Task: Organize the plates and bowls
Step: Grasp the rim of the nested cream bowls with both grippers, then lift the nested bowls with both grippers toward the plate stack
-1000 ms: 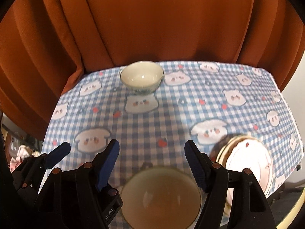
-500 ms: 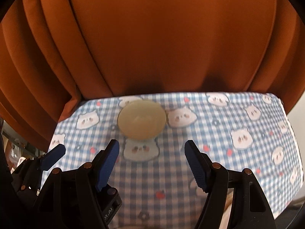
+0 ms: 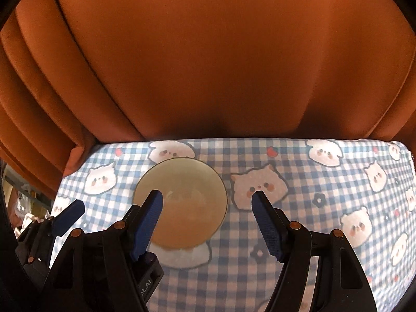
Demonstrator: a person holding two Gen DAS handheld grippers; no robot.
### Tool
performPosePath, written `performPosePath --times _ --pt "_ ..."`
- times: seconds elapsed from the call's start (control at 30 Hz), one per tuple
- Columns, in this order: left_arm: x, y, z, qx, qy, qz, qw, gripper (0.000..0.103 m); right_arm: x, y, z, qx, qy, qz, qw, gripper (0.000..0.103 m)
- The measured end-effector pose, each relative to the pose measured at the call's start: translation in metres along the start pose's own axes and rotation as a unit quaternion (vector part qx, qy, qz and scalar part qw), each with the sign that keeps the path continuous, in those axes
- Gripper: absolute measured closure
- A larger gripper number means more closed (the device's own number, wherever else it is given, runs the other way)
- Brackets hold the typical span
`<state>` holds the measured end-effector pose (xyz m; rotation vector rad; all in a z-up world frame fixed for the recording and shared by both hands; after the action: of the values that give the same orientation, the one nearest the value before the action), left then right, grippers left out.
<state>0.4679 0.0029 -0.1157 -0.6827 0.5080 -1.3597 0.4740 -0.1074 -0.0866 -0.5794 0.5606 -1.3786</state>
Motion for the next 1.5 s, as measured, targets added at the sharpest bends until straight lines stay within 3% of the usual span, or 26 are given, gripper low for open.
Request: performPosePath --times 0.17,0.3,0.4,0.47,0.77,0.8,1.07,1.5 --pt "0.002 0.026 -0.004 -0.009 0.006 0.009 0.9999 0.028 0.002 0.031 -0.003 -0.01 0.002 0.004 1.0 0.031" --pt "0.005 0.045 -0.011 -0.017 0.009 0.01 0.9998 0.036 0.003 0.053 -0.01 -0.021 0.0 0.005 1.0 0.038" --pt "0.006 0.054 -0.017 -0.02 0.007 0.013 0.9997 0.044 0.004 0.064 -0.015 -0.027 -0.001 0.006 1.0 0.046" --pt "0.006 0.057 -0.02 -0.019 0.009 0.018 0.9996 0.051 0.005 0.07 -0.017 -0.03 -0.003 0.009 1.0 0.065" --pt "0.017 0.073 -0.026 -0.034 0.009 0.009 0.9993 0.075 0.015 0.088 -0.024 -0.046 0.003 0.01 0.999 0.085" --pt "0.015 0.073 -0.026 -0.037 0.011 0.019 0.9991 0.079 0.015 0.089 -0.024 -0.044 0.003 0.012 0.999 0.085" --pt "0.014 0.064 -0.025 -0.041 0.012 0.012 0.999 0.079 0.01 0.084 -0.019 -0.046 -0.003 0.007 0.999 0.086" --pt "0.002 0.005 -0.008 -0.01 0.009 -0.008 0.9999 0.079 0.0 0.023 0.003 -0.013 0.004 -0.004 1.0 0.085"
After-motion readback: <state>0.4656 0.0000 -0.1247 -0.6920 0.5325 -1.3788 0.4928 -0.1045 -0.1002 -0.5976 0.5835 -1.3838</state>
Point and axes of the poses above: each gripper's, at about its wrist camera, not at the fingertips, and y roughly the way its jaws point, x to its right, z to its top, the point moved 10 cm from there along y, roughly the way its jaws point, and after that the axes turned 8 degrees about x, right-handed, at the moved point
